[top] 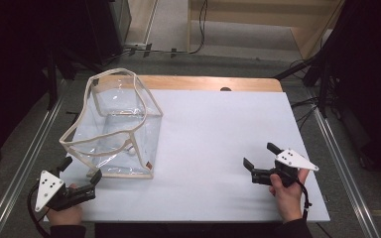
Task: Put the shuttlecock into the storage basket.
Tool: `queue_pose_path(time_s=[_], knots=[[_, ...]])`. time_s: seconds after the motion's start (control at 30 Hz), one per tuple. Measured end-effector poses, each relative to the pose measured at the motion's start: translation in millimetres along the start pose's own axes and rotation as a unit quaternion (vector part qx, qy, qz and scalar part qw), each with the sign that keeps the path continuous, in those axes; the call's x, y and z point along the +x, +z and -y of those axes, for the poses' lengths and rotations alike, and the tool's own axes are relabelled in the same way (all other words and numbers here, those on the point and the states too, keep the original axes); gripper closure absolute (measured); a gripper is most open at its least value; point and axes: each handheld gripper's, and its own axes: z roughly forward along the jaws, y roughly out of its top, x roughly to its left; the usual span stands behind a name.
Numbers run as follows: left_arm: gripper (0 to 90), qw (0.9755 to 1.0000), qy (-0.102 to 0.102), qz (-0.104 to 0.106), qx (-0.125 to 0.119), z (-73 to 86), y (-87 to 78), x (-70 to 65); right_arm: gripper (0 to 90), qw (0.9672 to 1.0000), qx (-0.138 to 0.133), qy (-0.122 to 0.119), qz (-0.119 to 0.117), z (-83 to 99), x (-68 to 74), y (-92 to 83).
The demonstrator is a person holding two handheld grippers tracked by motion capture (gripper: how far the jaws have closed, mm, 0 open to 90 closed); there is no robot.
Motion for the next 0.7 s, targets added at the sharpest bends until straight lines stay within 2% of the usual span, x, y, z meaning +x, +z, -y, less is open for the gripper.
queue_pose_path(time_s=[0.17,0.43,0.7], knots=[[0.0,1.0,0.001,0.0,0.0,0.0,0.0,-0.2,0.0,1.0,-0.003,0.003,0.006,6.7,-8.6,-4.5],[0.0,1.0,0.0,0.001,-0.001,0.0,-0.1,0.3,0.0,0.9995,-0.017,0.021,0.018,15.7,-26.1,-17.5],[0.0,1.0,-0.001,0.002,-0.002,0.0,-0.3,0.4,0.0,0.9988,-0.033,0.024,0.026,25.7,-38.9,-30.3]])
